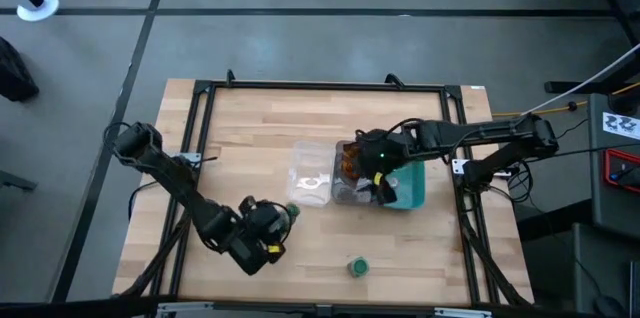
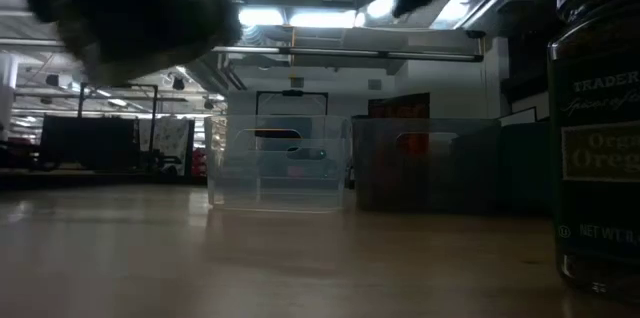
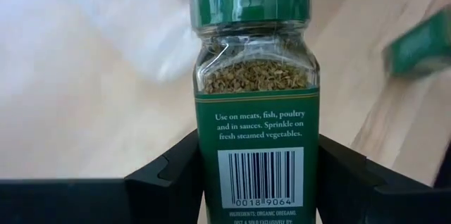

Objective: Sort spices by type
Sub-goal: Put the left green seasoning bottle into the transparent bin

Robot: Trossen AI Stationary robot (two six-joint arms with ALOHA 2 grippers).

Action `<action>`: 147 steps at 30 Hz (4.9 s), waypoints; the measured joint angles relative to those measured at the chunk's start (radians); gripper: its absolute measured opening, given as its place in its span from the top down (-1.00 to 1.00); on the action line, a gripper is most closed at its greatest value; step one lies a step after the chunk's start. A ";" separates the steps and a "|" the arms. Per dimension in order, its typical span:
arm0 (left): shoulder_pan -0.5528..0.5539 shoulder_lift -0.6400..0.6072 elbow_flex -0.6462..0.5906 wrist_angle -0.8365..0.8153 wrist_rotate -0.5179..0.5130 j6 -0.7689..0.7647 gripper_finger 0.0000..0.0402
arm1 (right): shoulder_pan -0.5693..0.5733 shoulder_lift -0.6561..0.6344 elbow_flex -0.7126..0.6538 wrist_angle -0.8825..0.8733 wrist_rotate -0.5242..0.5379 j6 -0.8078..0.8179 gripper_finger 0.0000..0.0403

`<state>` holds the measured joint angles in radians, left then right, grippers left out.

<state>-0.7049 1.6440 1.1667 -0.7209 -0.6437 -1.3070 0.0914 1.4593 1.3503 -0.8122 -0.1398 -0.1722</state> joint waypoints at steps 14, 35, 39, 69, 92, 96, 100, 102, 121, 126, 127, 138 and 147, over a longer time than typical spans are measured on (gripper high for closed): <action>0.163 -0.019 0.000 0.226 -0.075 0.506 0.02 | 0.000 0.045 -0.058 0.412 -0.142 -0.017 -0.39; 0.236 -0.018 0.002 0.360 -0.059 0.712 0.01 | 0.000 0.145 -0.058 0.484 -0.110 -0.017 -0.39; 0.234 -0.018 0.000 0.355 -0.059 0.710 0.00 | 0.000 0.145 -0.058 0.487 -0.071 -0.018 -0.39; 0.243 -0.018 0.000 0.423 -0.055 0.852 0.00 | 0.000 0.144 -0.058 0.522 -0.211 0.013 -0.05; 0.384 -0.019 0.000 0.251 0.079 0.756 -0.24 | -0.057 0.144 -0.058 0.469 0.027 -0.071 -0.05; 0.405 -0.019 0.000 0.196 0.083 0.747 -0.23 | -0.100 0.150 -0.058 0.454 0.003 -0.071 -0.08; 0.428 -0.019 0.000 0.130 0.103 0.743 -0.23 | -0.125 0.170 -0.058 0.441 -0.012 -0.068 -0.08; 0.438 -0.019 0.000 0.091 0.110 0.737 -0.23 | -0.127 0.187 -0.057 0.452 -0.013 -0.064 -0.06; 0.456 -0.019 0.000 -0.080 0.119 0.704 -0.23 | -0.140 0.342 -0.057 0.445 0.088 -0.087 -0.10; 0.456 -0.019 0.000 -0.076 0.117 0.704 -0.23 | -0.139 0.358 -0.057 0.442 0.085 -0.087 -0.09; 0.456 -0.019 0.000 -0.074 0.117 0.704 -0.23 | -0.139 0.358 -0.057 0.444 0.085 -0.087 -0.08; 0.456 -0.019 0.000 -0.072 0.114 0.704 -0.23 | -0.138 0.358 -0.057 0.460 0.088 -0.087 -0.22; 0.456 -0.019 0.000 -0.070 0.114 0.704 -0.23 | -0.138 0.358 -0.049 0.444 0.088 -0.088 -0.24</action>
<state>-0.2489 1.6253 1.1664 -0.7914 -0.5297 -0.6029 -0.0463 1.8172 1.3015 -0.3683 -0.0517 -0.2600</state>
